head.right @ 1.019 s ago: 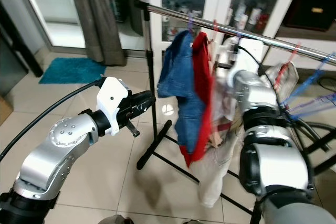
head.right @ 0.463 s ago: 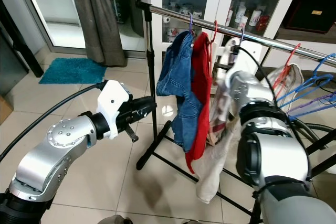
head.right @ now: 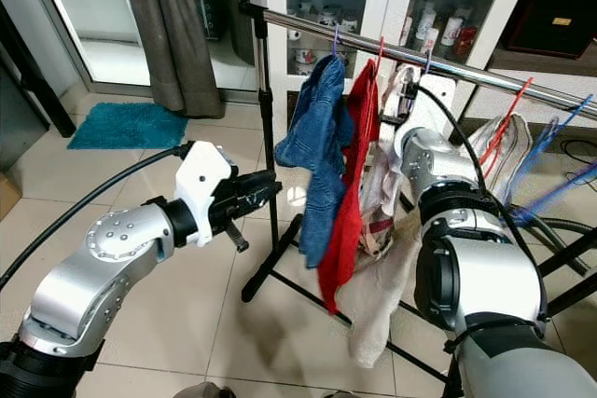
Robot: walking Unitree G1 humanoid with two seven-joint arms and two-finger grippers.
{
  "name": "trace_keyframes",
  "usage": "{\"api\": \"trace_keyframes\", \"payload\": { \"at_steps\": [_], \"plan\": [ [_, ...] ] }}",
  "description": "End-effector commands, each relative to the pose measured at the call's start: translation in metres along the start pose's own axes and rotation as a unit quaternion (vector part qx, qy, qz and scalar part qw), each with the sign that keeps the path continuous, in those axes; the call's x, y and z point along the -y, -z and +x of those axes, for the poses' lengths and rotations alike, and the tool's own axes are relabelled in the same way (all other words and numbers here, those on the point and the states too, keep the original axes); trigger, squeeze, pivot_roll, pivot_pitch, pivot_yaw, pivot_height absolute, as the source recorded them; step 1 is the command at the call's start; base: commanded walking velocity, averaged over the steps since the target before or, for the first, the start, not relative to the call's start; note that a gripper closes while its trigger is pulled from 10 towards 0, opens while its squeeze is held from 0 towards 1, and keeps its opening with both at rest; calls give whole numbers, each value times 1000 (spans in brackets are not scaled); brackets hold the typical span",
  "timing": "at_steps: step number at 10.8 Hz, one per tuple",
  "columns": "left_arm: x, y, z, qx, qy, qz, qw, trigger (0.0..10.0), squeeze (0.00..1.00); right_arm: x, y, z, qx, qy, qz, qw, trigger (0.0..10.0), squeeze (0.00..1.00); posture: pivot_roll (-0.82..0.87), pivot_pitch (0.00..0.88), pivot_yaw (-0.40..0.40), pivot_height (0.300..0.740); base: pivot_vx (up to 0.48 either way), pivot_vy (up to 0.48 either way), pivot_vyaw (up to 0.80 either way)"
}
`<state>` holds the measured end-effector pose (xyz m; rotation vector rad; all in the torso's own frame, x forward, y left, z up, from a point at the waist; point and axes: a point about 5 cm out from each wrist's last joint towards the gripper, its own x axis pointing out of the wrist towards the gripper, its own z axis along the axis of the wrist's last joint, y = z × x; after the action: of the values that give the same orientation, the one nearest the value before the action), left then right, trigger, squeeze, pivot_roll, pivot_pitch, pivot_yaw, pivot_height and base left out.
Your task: Hang hanger
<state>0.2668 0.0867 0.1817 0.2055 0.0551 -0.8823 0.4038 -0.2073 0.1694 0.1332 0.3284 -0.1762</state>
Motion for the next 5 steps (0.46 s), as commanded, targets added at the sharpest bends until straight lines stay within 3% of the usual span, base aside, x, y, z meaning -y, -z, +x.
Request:
{"api": "trace_keyframes", "payload": {
  "at_steps": [1,2,5],
  "plan": [
    [-3,-6,1,9,-1,6,1000,10000,0,2,17,0,-31,0,-1,1000,10000,0,66,68,15,740,0,0,0],
    [-4,-6,2,10,-2,7,1000,10000,0,2,11,0,-6,-8,-5,1000,10000,1000,65,64,16,740,0,0,0],
    [-6,-7,3,11,-5,9,1000,10000,0,0,2,0,25,-20,-6,999,10000,1000,66,57,18,740,0,0,0]
  ]
}}
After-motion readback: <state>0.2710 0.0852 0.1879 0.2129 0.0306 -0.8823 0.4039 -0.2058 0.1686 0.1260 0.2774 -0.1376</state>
